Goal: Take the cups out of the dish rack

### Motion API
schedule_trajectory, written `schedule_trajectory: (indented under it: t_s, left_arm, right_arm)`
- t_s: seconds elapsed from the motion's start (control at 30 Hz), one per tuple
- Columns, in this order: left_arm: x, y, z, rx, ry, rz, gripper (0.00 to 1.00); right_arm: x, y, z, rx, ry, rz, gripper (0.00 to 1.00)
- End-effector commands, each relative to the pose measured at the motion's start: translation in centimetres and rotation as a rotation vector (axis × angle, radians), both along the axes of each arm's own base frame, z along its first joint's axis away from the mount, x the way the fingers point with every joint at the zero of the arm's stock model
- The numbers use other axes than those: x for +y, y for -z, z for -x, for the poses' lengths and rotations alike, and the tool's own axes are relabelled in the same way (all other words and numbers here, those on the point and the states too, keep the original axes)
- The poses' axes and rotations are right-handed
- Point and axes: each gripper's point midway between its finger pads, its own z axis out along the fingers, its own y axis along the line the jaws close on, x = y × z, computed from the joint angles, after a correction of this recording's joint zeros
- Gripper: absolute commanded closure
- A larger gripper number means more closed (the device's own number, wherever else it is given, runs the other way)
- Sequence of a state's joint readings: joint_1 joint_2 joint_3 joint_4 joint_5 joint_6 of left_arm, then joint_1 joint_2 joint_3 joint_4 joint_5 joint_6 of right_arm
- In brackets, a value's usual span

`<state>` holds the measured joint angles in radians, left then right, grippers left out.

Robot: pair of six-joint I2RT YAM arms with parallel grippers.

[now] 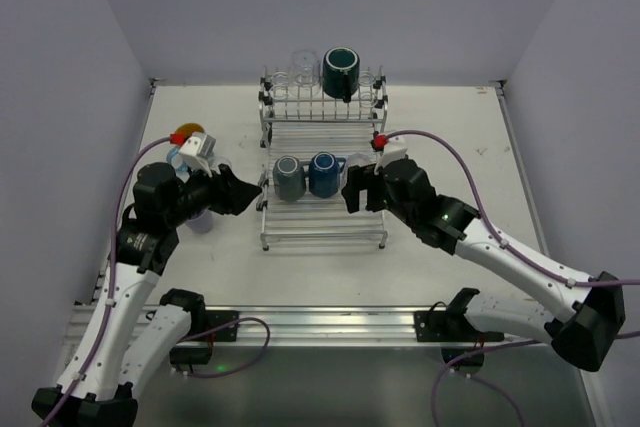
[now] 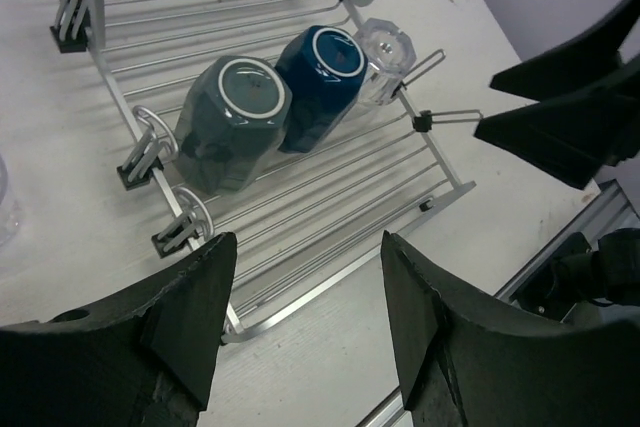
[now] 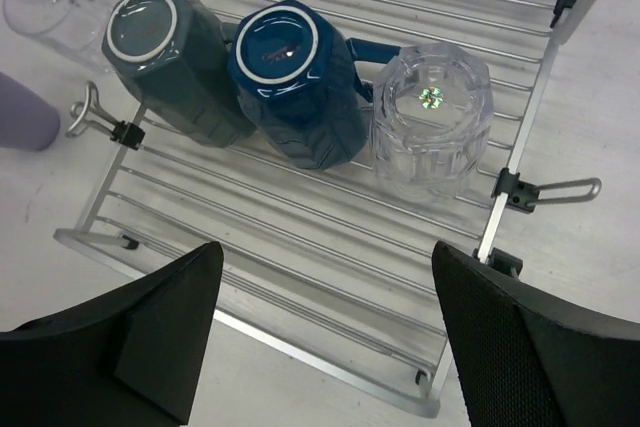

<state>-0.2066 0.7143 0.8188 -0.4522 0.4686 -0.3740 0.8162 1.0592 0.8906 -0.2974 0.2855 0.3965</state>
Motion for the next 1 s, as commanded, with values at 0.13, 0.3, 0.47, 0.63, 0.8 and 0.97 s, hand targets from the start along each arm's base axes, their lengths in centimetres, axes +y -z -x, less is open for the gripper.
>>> schedule_trajectory:
  t_s: [0.13, 0.3, 0.47, 0.63, 0.8, 0.97]
  left_arm:
    - [-1.1, -0.8, 0.8, -0.156, 0.097, 0.029, 0.35]
    - [-1.6, 0.5, 0.9, -0.169, 0.112, 0.008, 0.34]
    - [-2.1, 0.8, 0.9, -0.173, 0.131, -0.004, 0.34]
    - [-2.5, 1.2, 1.1, -0.159, 0.150, -0.005, 0.33]
    - [-2.5, 1.6, 1.0, -0.145, 0.149, -0.008, 0.33]
    - [-2.7, 1.8, 0.9, -0.134, 0.157, -0.002, 0.32]
  right_arm:
    - [1.2, -0.3, -4.8, -0.066, -0.013, 0.083, 0.01]
    - [-0.6, 1.2, -7.2, -0.049, 0.068, 0.151, 0.01]
    - [-0.3, 2.8, -8.9, -0.009, 0.072, 0.185, 0.01]
    - [-0.1, 5.0, -10.6, 0.031, 0.099, 0.215, 0.01]
    - [-0.3, 6.0, -12.2, 0.032, 0.138, 0.223, 0.06]
    - [-0.5, 5.7, -12.7, 0.003, 0.159, 0.205, 0.35]
